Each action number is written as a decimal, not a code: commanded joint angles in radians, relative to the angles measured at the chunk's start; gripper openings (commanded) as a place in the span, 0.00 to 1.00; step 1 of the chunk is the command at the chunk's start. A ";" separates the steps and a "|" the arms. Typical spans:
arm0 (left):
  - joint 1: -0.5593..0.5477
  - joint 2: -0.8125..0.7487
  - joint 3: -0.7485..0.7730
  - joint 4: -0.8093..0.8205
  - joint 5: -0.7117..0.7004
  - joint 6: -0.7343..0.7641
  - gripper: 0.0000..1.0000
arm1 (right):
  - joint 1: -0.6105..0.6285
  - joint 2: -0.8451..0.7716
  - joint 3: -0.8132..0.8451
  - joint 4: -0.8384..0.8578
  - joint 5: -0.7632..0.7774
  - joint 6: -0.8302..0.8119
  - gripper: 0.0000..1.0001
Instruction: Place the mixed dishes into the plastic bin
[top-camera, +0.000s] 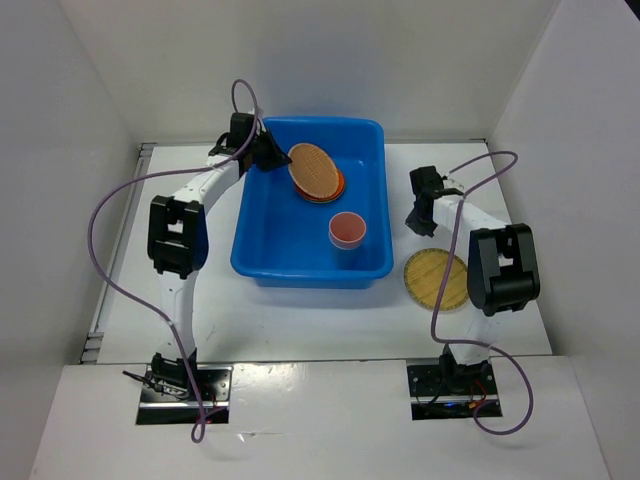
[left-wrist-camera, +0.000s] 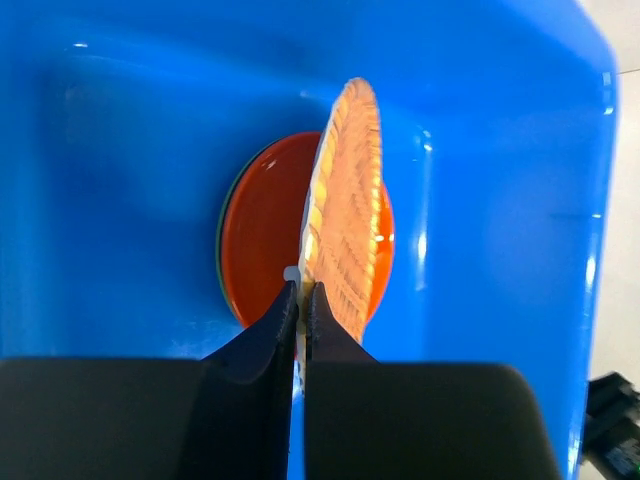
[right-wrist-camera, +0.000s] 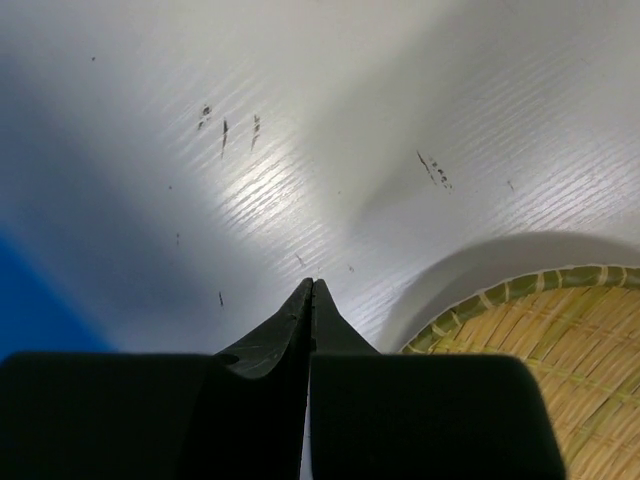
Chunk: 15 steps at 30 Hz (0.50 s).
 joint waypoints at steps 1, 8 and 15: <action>-0.014 0.020 0.080 -0.036 -0.041 0.021 0.00 | -0.006 -0.059 0.048 -0.007 -0.007 -0.020 0.00; -0.023 0.052 0.115 -0.080 -0.060 0.030 0.00 | -0.006 -0.243 -0.001 -0.096 -0.016 -0.020 0.10; -0.042 0.031 0.074 -0.105 -0.083 0.065 0.00 | -0.006 -0.286 -0.070 -0.153 0.051 -0.011 0.10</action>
